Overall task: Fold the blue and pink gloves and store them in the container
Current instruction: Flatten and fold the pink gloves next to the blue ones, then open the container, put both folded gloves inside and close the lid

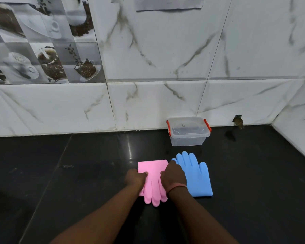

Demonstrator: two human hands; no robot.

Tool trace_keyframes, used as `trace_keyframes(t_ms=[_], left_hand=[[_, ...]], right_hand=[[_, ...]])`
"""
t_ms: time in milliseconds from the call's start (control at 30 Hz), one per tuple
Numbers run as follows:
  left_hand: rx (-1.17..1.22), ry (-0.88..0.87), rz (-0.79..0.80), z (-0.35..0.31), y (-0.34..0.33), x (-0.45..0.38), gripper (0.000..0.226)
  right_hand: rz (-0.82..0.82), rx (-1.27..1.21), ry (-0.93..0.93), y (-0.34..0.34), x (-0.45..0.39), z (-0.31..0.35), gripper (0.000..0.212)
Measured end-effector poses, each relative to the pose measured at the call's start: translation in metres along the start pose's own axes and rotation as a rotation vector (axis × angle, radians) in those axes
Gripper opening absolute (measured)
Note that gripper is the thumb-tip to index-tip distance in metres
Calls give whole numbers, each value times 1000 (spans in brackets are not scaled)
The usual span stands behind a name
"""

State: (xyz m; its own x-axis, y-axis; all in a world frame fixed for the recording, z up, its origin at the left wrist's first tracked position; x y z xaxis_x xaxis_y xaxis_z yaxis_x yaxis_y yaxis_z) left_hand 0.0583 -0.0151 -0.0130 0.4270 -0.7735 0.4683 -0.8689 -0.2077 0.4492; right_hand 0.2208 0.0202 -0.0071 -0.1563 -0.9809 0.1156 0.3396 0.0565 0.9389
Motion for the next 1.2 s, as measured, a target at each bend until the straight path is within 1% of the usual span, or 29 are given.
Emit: trace_keyframes(t_ms=[67,100,133,167,200,267,300,333,367,400,433,500,533,600,667,733,800,867,900,967,1000,1067,1133,1200], left_hand=[[-132,-3,-43,-6,5,-2,41],[-163,-1,-67,-9,7,-3,42],[-177,2,-88,-12,9,-3,41],[-183,-5,-102,-15,10,-4,39],[-184,-16,-111,-18,10,-4,35],[-174,-23,-137,-24,11,-5,29],[-161,-15,-157,-27,12,-5,27],[-147,-8,-179,-30,13,-5,26],[-129,-6,-196,-32,14,-5,25],[-108,-10,-206,-35,15,-4,23],[-76,-17,-217,-37,15,-3,20],[-15,-27,-239,-41,17,1,16],[9,-36,-253,-43,18,2,16],[73,-53,-260,-44,18,7,16],[198,-68,-242,-45,16,12,16],[352,-88,-219,-44,14,17,15],[481,-137,-187,-50,15,22,18],[570,-182,-133,-57,21,33,34],[608,-201,-94,-60,27,38,40],[637,-234,-20,-56,42,49,49],[624,-241,-18,-49,49,54,49],[498,-208,-142,-23,63,57,38],[431,-140,-240,7,75,65,36],[453,-113,-255,29,88,74,36]], right_hand=[[-58,-29,31,15,-11,6,22],[-48,-95,26,22,-20,8,20],[-25,-208,3,29,-29,9,23],[10,-380,-47,35,-38,8,26],[50,-625,-138,40,-48,4,29],[161,-1175,-425,46,-65,-5,39],[188,-1357,-556,49,-72,-10,46],[196,-1433,-651,52,-80,-14,54],[186,-1457,-705,55,-89,-17,59],[179,-1486,-722,56,-98,-19,62],[208,-1523,-698,58,-106,-19,64],[322,-1580,-616,61,-118,-14,65],[357,-1621,-607,61,-122,-14,64],[380,-1746,-714,59,-126,-17,59],[346,-1744,-783,60,-122,-17,55],[329,-1765,-720,63,-107,-8,50],[284,-1780,-572,65,-83,7,35],[226,-1738,-410,60,-44,19,20],[226,-1701,-332,54,-21,25,19],[309,-1620,-190,35,30,33,23],[367,-1582,-135,26,54,38,24],[448,-1477,-77,13,92,44,26],[415,-1358,-80,10,114,45,33],[275,-1268,-166,14,126,36,46]])
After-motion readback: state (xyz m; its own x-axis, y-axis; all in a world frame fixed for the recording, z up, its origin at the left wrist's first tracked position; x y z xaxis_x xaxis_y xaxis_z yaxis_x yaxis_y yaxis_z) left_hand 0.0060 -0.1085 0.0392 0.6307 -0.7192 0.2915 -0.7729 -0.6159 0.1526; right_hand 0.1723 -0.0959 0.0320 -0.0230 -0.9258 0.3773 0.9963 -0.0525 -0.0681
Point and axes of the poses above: each hand's wrist, its own x-axis away from the middle knuckle, its own y-axis out of the back of the hand, z = x × y, the point moved 4 cm from there along -x, towards the middle knuckle, and after that the axes turned 4 degrees about x, right-handed, at the moved point
